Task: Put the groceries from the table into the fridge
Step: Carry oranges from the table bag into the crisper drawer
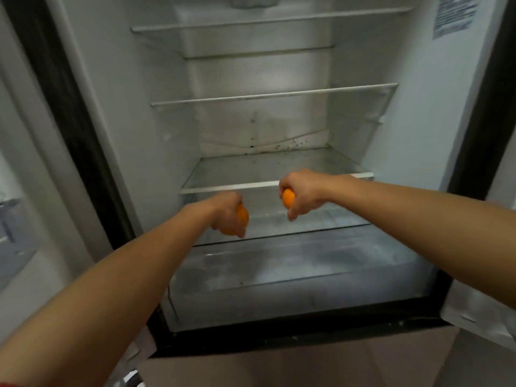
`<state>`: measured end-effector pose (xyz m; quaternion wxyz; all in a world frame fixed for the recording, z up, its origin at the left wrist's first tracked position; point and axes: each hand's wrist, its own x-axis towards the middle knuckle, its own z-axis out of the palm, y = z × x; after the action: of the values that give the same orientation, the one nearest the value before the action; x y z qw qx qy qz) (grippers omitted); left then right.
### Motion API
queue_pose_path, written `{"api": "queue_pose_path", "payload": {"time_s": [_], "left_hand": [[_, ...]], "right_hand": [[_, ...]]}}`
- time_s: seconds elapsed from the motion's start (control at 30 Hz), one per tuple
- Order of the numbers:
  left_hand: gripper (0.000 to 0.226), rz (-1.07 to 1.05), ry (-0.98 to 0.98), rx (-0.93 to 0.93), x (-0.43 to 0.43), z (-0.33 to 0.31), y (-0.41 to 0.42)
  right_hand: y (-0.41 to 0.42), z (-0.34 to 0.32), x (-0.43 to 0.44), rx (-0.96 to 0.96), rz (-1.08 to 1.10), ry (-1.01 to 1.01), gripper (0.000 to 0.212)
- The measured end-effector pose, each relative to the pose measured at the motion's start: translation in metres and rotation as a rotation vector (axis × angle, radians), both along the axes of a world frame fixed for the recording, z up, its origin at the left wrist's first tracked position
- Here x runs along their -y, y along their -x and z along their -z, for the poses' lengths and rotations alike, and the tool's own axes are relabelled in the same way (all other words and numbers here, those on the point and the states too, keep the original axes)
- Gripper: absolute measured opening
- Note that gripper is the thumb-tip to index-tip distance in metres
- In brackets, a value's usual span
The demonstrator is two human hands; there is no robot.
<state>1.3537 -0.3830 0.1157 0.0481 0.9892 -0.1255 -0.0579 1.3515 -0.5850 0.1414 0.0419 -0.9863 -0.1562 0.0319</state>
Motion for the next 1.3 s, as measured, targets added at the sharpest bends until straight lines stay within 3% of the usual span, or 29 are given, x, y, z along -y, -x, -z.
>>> {"api": "queue_pose_path", "payload": {"time_s": [0.27,0.37,0.5,0.63,0.87,1.1,1.3], "left_hand": [[0.053,-0.05,-0.139,-0.249,0.014,0.024,-0.058],[0.054,0.012,-0.182,-0.25,0.016,0.04,-0.065],[0.073,0.007,-0.164,-0.237,0.007,0.048,-0.067],[0.062,0.002,-0.148,-0.155,0.005,0.039,-0.065],[0.04,0.019,-0.179,0.077,-0.009,0.012,-0.038],[0.027,0.03,-0.08,0.339,-0.011,-0.003,0.025],[0.023,-0.001,-0.059,0.497,-0.022,-0.014,0.093]], "right_hand": [[-0.085,0.059,-0.032,-0.304,-0.122,0.278,0.055],[-0.097,0.071,-0.037,-0.32,-0.17,0.347,0.058],[-0.102,0.075,-0.039,-0.254,-0.225,0.375,0.069],[-0.093,0.055,-0.032,-0.162,-0.207,0.297,0.076],[-0.043,0.022,-0.004,-0.084,-0.096,0.126,0.058],[0.031,0.008,0.001,0.22,-0.025,-0.052,0.033],[0.086,-0.006,-0.019,0.403,-0.063,-0.104,0.027]]}}
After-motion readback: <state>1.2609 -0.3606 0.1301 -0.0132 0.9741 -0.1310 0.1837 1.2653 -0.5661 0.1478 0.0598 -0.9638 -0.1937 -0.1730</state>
